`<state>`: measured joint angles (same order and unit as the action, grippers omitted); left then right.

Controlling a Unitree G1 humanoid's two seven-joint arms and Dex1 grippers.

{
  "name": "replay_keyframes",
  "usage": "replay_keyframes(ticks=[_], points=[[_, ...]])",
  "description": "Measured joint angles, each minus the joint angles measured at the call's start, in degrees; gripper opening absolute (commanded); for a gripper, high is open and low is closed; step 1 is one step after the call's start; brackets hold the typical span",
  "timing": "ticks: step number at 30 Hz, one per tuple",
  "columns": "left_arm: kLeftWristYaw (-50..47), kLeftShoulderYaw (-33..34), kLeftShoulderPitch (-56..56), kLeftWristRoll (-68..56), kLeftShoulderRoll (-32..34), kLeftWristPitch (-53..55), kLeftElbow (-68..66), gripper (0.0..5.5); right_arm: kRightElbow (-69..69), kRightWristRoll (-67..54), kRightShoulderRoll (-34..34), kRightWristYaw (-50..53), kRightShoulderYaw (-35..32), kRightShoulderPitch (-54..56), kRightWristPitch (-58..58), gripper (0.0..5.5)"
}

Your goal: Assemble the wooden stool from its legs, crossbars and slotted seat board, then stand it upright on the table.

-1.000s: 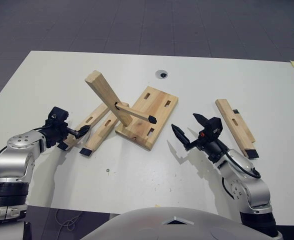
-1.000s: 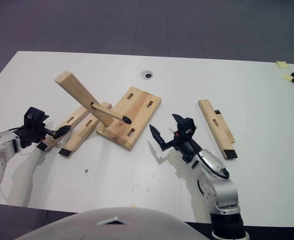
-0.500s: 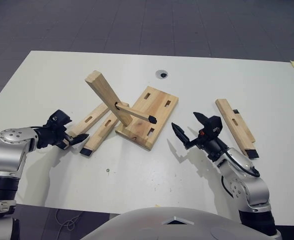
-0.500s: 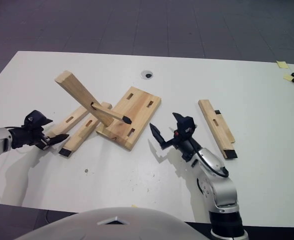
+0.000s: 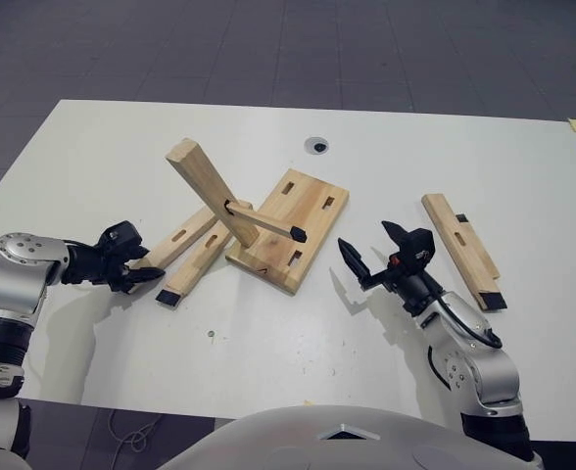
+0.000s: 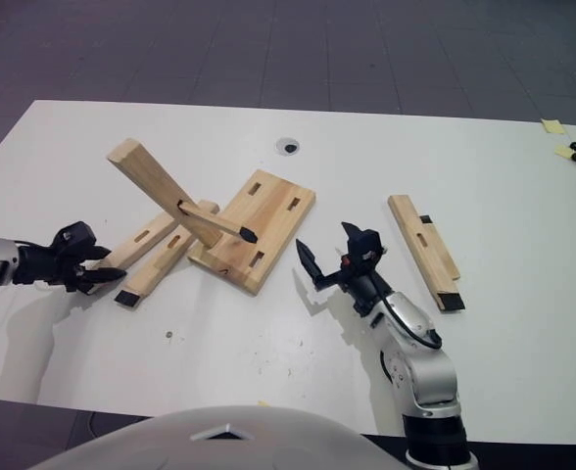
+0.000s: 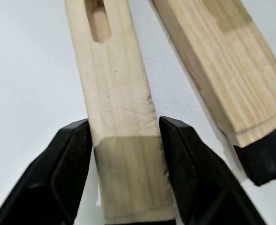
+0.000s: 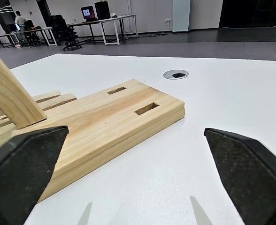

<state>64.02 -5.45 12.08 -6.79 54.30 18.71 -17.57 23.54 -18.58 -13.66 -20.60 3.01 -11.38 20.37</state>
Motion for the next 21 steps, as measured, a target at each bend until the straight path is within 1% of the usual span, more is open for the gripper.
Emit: replay_keyframes(ticks=[5,10,14,15,17,21], points=[[-8.51,2.44,0.95,-0.15,-6.68,-0.63,-0.49,2.06,-1.80,1.07,0.66,0.65,-0.02,1.20,-0.77,5.40],[-23.55,9.51,1.56,-2.43,-16.65,-0.02,1.01,2.06,-3.65,1.32,1.57,1.40,-1.24,5.17,-1.12,5.40],[-34.00,14.74,4.42,-2.95,-21.09,-1.48,5.74,2.06,-4.34,-0.75,2.28,2.48,-4.26,7.38,-0.87,5.40],[-36.68,15.97,6.42,-3.19,-22.42,-2.46,7.91,2.06,-4.33,-3.31,2.96,2.81,-5.76,8.83,0.12,5.40],[-38.63,16.32,10.00,-3.50,-23.29,-3.86,11.15,2.06,-3.78,-9.29,4.31,3.40,-8.55,12.09,2.99,5.40],[-36.98,14.68,15.49,-3.45,-23.28,-7.73,14.59,2.06,-2.08,-28.54,6.58,6.70,-14.10,20.87,9.24,5.40]])
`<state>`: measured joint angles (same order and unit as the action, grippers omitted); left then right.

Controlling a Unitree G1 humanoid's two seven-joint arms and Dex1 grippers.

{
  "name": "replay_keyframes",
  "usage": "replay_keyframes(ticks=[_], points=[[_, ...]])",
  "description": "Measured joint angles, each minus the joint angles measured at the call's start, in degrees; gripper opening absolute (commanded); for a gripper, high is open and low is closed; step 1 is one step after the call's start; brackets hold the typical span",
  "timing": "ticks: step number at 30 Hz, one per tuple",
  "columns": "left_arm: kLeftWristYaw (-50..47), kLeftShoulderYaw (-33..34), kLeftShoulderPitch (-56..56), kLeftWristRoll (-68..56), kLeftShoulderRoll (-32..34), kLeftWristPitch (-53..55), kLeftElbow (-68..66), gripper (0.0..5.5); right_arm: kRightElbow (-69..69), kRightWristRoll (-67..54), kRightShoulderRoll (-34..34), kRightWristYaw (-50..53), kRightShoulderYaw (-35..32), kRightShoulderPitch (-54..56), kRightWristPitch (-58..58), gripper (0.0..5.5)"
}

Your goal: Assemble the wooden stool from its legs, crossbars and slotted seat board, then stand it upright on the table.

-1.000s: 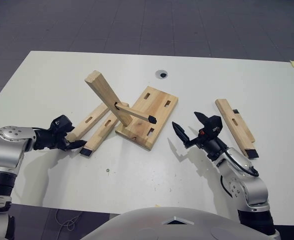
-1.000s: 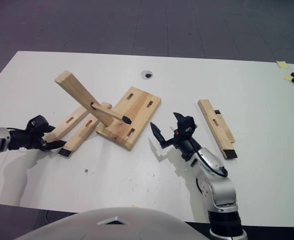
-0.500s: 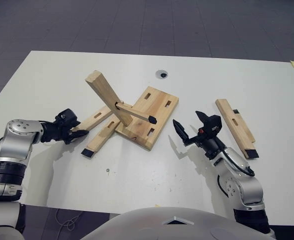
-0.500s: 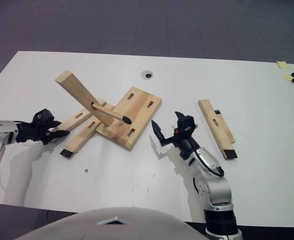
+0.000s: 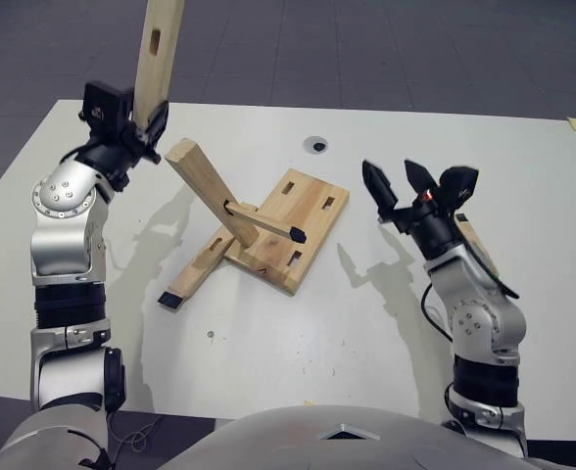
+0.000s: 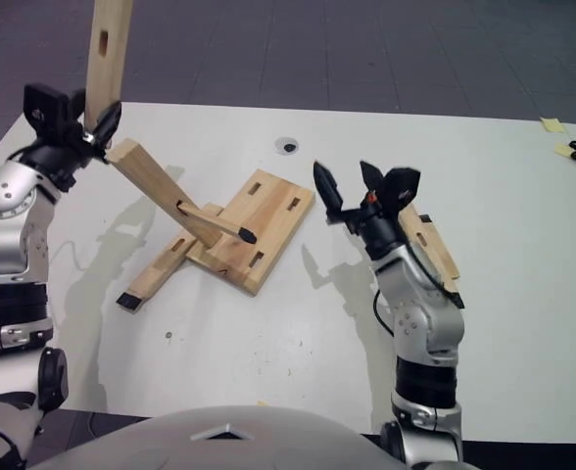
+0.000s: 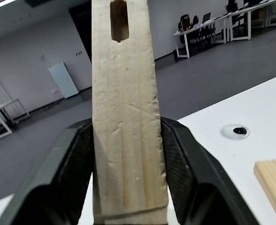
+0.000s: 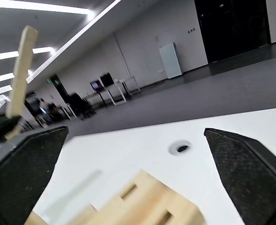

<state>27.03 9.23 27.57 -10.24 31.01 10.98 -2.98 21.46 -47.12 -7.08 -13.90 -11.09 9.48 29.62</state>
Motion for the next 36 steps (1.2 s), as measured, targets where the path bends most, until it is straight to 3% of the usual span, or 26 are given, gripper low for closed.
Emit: replay_keyframes(ticks=[7,16,23,36], points=[[16.45,-5.60,9.66,-1.36,4.41,-4.44,0.73,2.06,-0.22,-30.97,1.26,7.70,-3.51,18.92,4.30,5.40],[23.66,-8.20,12.34,-4.56,4.40,-4.59,1.49,2.06,-18.08,-23.08,2.30,4.07,-1.29,30.68,1.05,5.40],[23.98,-8.74,12.33,-4.54,4.39,-4.56,1.58,2.06,-22.31,-19.79,4.79,1.12,-1.34,37.59,-1.42,4.32],[23.69,-10.02,10.31,-3.43,3.86,-4.55,3.37,2.06,-19.35,-21.04,10.87,3.52,-2.63,35.38,-1.35,2.28]])
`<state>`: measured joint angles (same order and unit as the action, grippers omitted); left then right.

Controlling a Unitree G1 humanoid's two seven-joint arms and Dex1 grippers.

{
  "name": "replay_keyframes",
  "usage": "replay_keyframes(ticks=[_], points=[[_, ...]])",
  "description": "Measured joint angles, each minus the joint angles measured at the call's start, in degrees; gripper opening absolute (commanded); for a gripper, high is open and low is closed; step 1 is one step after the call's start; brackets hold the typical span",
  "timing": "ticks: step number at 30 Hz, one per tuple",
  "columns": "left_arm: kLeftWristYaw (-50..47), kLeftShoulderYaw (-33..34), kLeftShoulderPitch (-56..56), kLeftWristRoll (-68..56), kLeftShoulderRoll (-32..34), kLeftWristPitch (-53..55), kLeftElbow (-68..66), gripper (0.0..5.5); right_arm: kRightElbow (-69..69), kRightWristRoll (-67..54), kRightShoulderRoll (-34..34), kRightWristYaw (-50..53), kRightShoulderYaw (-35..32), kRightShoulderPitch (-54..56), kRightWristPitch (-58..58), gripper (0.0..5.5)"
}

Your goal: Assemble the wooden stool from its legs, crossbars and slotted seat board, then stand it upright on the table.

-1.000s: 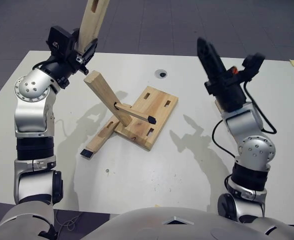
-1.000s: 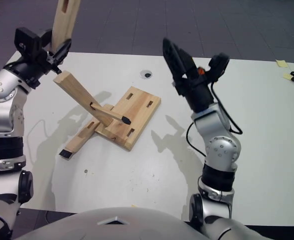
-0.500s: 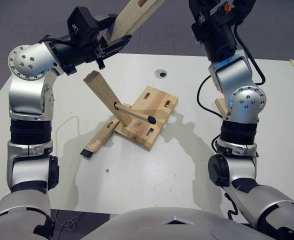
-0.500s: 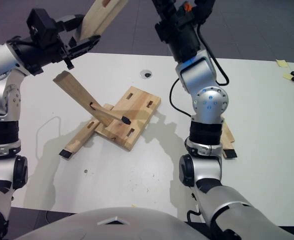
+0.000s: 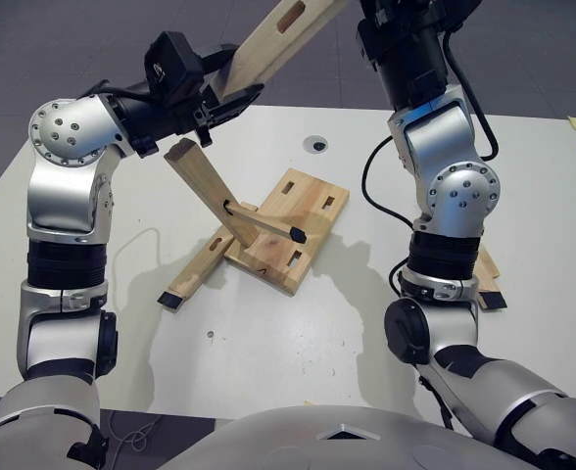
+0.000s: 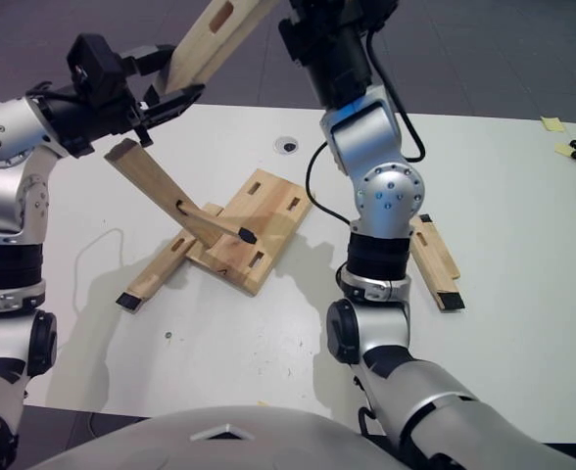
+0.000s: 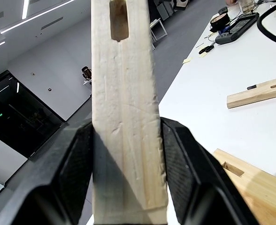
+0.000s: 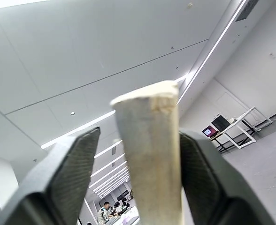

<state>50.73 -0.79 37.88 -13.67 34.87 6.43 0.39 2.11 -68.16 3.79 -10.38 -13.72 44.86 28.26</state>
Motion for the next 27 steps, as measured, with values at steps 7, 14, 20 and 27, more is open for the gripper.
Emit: replay_keyframes(ticks=[7,14,20,27], points=[[-0.12,-0.69,-1.00,0.03,-0.48,0.10,1.66,2.06,2.66,0.93,1.28,2.24,0.04,-3.17,-0.48,1.25],[0.05,-0.88,-2.02,0.13,-0.41,-0.03,2.98,2.06,5.95,3.89,1.67,3.49,0.84,-6.95,-1.99,1.03],[0.98,-1.02,-2.52,0.37,0.61,0.43,4.51,3.08,9.57,5.14,2.45,4.58,1.64,-12.07,-2.46,1.02],[-0.16,6.09,-1.32,-13.10,1.03,16.25,8.88,4.20,10.96,4.70,1.69,6.75,-0.88,-14.30,-2.86,1.02]])
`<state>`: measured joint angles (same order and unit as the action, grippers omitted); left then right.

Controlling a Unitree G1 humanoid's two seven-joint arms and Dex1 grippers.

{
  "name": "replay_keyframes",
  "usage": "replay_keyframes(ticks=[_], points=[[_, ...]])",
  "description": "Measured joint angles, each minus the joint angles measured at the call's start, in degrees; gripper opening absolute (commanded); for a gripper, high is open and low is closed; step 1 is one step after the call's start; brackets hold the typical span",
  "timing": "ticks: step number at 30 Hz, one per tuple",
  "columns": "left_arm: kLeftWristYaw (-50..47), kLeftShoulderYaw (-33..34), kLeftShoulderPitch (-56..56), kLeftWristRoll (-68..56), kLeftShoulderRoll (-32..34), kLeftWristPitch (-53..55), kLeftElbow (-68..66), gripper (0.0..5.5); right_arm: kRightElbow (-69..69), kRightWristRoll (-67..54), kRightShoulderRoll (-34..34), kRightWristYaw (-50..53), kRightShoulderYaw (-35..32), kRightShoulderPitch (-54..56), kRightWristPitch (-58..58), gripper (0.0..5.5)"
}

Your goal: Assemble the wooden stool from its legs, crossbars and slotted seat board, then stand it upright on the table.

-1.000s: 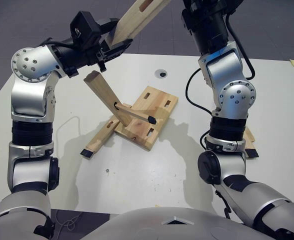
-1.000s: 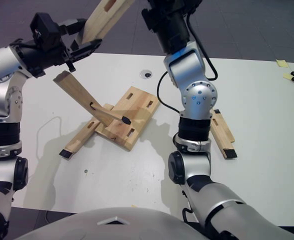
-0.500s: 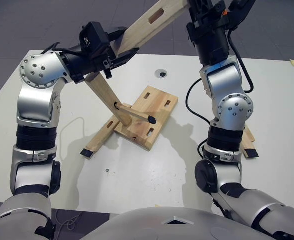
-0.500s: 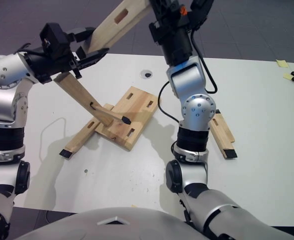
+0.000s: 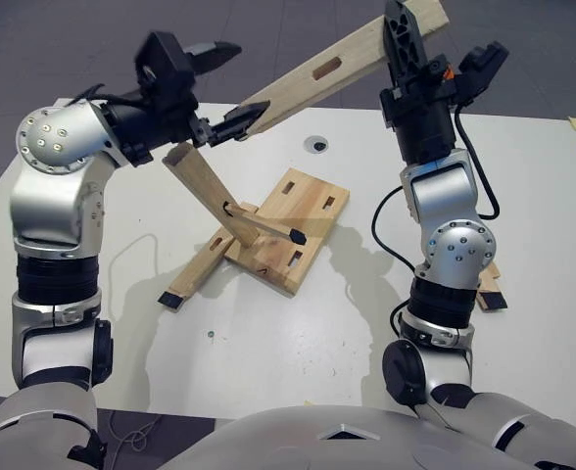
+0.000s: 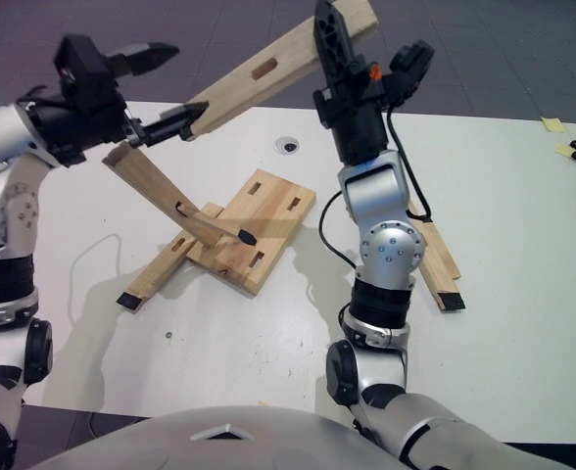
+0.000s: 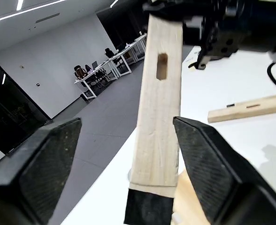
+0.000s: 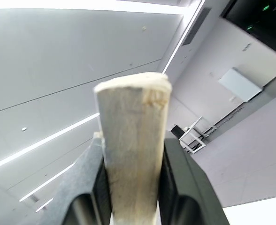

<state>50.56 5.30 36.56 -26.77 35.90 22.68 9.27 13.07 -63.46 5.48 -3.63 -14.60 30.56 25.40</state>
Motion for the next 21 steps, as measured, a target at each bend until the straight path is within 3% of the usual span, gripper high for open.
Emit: replay_keyframes(ticks=[4,6,9,13,17,21], points=[[-7.47,9.93,9.62,-15.10,-0.97,12.21,-0.80,5.02,1.66,-0.57,-1.71,1.80,-2.04,-1.96,-0.33,1.02],[-11.73,13.25,12.86,-14.56,-0.06,11.94,-2.40,5.27,2.38,-1.00,-3.53,2.35,-3.24,-3.75,0.26,1.02],[-15.89,11.74,7.37,-3.23,4.57,7.69,-4.29,5.40,4.03,-1.57,-8.06,2.42,-5.73,-6.79,1.98,1.02],[-19.16,7.99,-13.14,8.94,7.56,4.59,-1.89,5.40,3.77,-2.16,-17.08,2.26,-12.60,-9.59,3.47,1.02],[-19.26,4.22,-29.21,7.71,3.74,7.41,10.39,5.40,2.11,-2.78,-24.34,1.34,-17.04,-10.02,4.56,1.02],[-19.48,-2.26,-32.37,1.80,-1.53,11.85,23.70,5.40,-0.61,-2.98,-27.63,-0.18,-16.89,-8.81,5.86,1.02]])
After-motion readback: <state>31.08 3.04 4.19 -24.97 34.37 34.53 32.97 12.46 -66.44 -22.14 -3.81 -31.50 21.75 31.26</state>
